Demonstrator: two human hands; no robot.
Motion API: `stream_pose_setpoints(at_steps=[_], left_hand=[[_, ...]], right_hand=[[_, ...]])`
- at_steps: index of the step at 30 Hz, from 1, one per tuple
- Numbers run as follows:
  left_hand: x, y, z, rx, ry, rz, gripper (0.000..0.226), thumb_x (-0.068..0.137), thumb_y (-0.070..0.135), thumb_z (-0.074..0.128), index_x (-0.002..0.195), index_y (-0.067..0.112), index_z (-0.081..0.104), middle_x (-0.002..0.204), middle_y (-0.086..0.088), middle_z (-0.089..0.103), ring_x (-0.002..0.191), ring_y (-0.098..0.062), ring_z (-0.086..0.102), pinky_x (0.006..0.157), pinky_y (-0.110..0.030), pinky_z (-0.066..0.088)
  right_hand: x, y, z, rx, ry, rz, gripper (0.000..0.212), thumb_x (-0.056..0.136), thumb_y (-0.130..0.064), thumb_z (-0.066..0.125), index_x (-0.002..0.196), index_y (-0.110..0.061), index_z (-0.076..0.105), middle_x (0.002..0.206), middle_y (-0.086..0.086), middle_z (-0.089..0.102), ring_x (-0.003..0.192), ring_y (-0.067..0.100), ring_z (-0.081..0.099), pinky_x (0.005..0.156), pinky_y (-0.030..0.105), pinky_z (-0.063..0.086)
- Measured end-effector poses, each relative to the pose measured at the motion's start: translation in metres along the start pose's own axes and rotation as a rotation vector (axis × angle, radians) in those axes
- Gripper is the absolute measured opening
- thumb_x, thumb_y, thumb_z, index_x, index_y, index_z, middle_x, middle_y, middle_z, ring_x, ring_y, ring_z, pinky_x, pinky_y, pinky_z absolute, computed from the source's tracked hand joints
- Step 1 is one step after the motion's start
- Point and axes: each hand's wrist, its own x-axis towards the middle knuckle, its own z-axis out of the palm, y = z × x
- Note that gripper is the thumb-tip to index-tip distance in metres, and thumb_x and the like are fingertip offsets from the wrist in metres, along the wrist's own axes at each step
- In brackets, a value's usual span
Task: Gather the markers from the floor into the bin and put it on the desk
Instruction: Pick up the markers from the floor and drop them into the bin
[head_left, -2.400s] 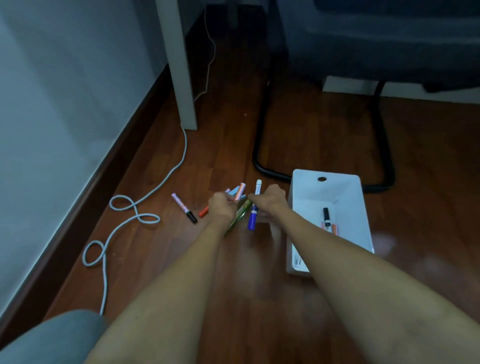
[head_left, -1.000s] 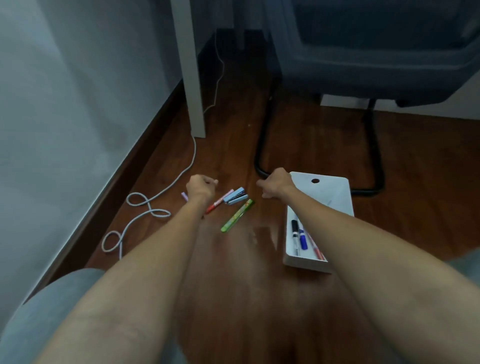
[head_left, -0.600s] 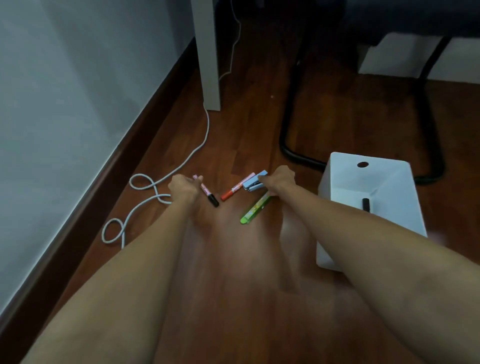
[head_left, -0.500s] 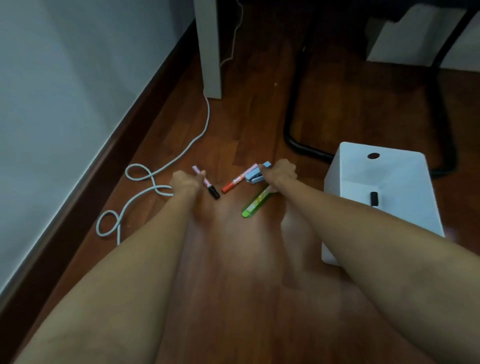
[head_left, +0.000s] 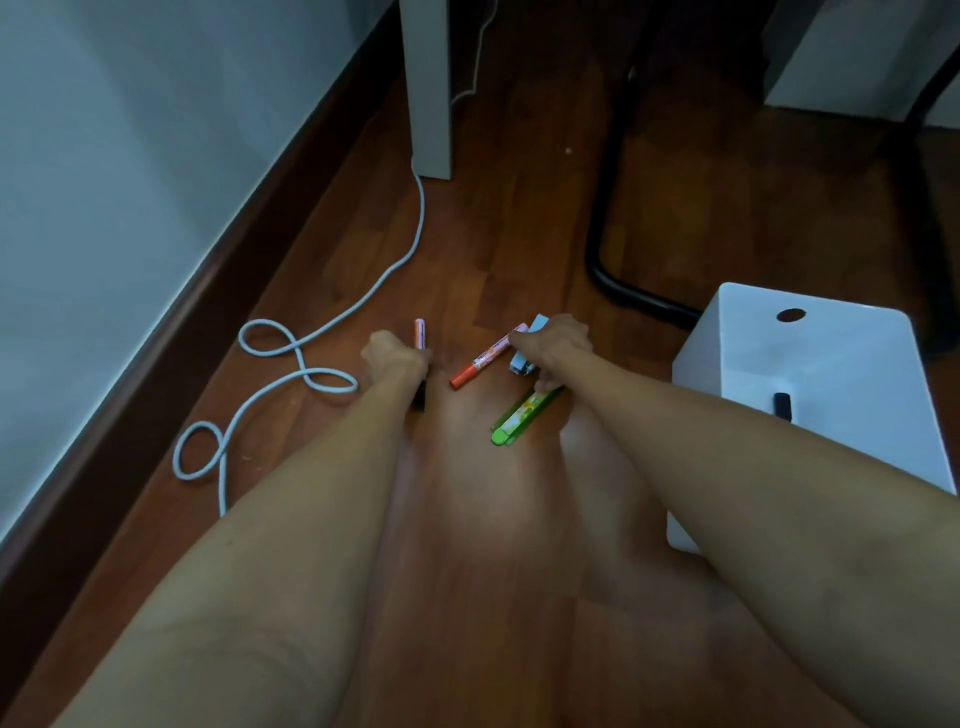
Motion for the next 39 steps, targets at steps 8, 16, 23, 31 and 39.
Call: stream_pose_setpoints(at_steps=[8,16,23,31,39], left_hand=[[-0.022,0.033,-0.008,-0.118,-0.059,0.067,0.034,0.076,0.026,0.079,0.099,0.002,0.076,0.105,-0.016,0.076,0.097,-0.027,0.072,0.070,-0.027,0.046],[-0.086,0.116,-0.040,-0.100,-0.151,0.222,0.031,0.076,0.022,0.081,0.094,-0.003,0.076,0.103,-0.019,0.075,0.096,-0.027,0.072,0.079,-0.030,0.053],[-0.173,0.186,-0.035,-0.119,-0.322,0.341,0.033,0.074,0.023,0.081,0.096,0.000,0.074,0.102,-0.016,0.075,0.094,-0.027,0.073,0.090,-0.036,0.059],[-0.264,0.202,0.036,-0.059,-0.525,0.401,0.037,0.072,0.018,0.084,0.101,-0.003,0.071,0.106,-0.017,0.074,0.090,-0.028,0.074,0.084,-0.040,0.062],[-0.295,0.169,0.094,0.138,-0.541,0.449,0.044,0.074,0.030,0.082,0.105,0.000,0.071,0.111,-0.017,0.072,0.100,-0.030,0.071,0.079,-0.031,0.055]], right_hand=[[-0.026,-0.002,-0.020,0.007,0.033,-0.134,0.060,0.077,-0.050,0.073,0.120,-0.009,0.064,0.121,0.014,0.068,0.101,0.036,0.073,0.087,0.043,0.061],[-0.061,0.001,-0.115,0.125,0.089,-0.125,0.056,0.077,-0.045,0.076,0.113,-0.002,0.067,0.109,0.016,0.071,0.084,0.035,0.076,0.079,0.047,0.063],[-0.093,0.035,-0.214,0.109,0.203,-0.083,0.049,0.080,-0.045,0.076,0.103,-0.003,0.067,0.082,0.010,0.065,0.043,0.017,0.063,0.043,0.023,0.053],[-0.101,0.125,-0.261,0.064,0.297,0.073,0.055,0.074,-0.049,0.079,0.107,-0.007,0.065,0.092,0.008,0.067,0.063,0.022,0.072,0.056,0.034,0.062],[-0.107,0.185,-0.235,0.109,0.232,0.147,0.060,0.074,-0.046,0.081,0.119,-0.010,0.064,0.118,0.014,0.070,0.094,0.032,0.075,0.080,0.046,0.064]])
